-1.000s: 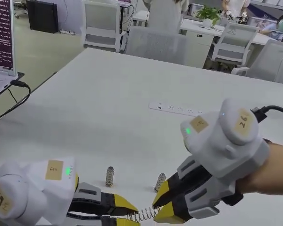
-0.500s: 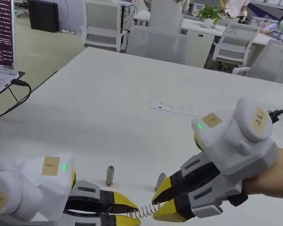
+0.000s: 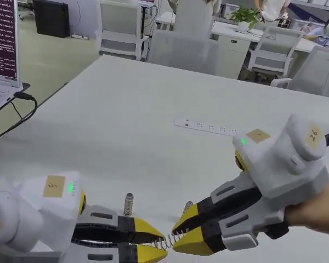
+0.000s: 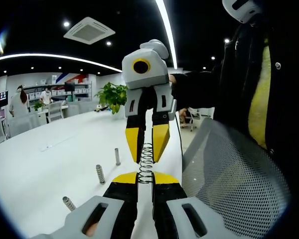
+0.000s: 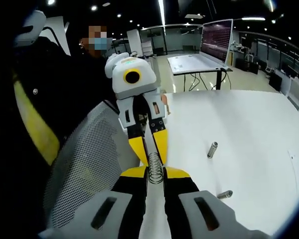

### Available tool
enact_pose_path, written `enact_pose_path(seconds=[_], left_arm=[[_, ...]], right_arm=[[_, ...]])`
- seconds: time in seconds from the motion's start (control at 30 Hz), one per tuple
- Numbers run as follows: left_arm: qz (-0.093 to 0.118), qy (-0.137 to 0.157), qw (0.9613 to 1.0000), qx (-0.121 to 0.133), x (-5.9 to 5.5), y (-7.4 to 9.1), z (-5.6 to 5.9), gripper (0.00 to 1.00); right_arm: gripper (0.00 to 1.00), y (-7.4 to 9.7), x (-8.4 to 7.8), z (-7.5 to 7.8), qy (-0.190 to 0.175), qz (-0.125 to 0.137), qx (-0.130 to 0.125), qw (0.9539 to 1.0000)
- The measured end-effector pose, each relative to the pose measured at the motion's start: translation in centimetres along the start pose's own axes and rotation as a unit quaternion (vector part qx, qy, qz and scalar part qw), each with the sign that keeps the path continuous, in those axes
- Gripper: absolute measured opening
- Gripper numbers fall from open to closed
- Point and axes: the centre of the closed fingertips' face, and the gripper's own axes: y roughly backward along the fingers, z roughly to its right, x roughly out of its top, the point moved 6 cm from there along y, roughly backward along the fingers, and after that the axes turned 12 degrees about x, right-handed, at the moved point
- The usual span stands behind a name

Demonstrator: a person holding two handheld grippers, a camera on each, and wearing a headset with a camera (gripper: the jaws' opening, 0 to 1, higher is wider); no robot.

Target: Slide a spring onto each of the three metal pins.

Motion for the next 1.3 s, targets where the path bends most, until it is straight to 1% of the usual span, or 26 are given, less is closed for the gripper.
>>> enact_pose_path(seconds=[0.27, 0.6, 0.77, 0.97, 1.2, 1.3], left_arm=[[0.008, 0.005, 0.9999, 0.003, 0.4, 0.1, -0.1, 0.02], [0.007, 0.006, 0.9999, 0.009, 0.4, 0.1, -0.3, 0.02], [0.012, 0.009, 0.9998, 0.014, 0.5, 0.1, -0.4, 0.02], [0.017, 0.008, 0.9996, 0.020, 0.5, 0.1, -0.5, 0.03], [0.014, 0.005, 0.9996, 0.022, 0.4, 0.0, -0.5, 0.03], [0.013, 0.005, 0.9997, 0.022, 0.3, -0.1, -0.5, 0.03]], right_arm=[[0.09, -0.2, 0.5, -0.1, 0.005, 0.011, 0.002, 0.9999], [0.09, -0.4, 0.7, -0.1, 0.008, 0.013, -0.001, 0.9999], [0.09, -0.2, 0.9, 0.0, 0.006, 0.012, -0.006, 0.9999], [0.08, -0.3, 1.5, 0.0, 0.007, -0.012, -0.011, 0.9998], [0.08, -0.5, 1.9, 0.0, 0.012, -0.041, -0.014, 0.9990], [0.08, -0.5, 2.0, 0.0, 0.016, -0.057, -0.015, 0.9981]])
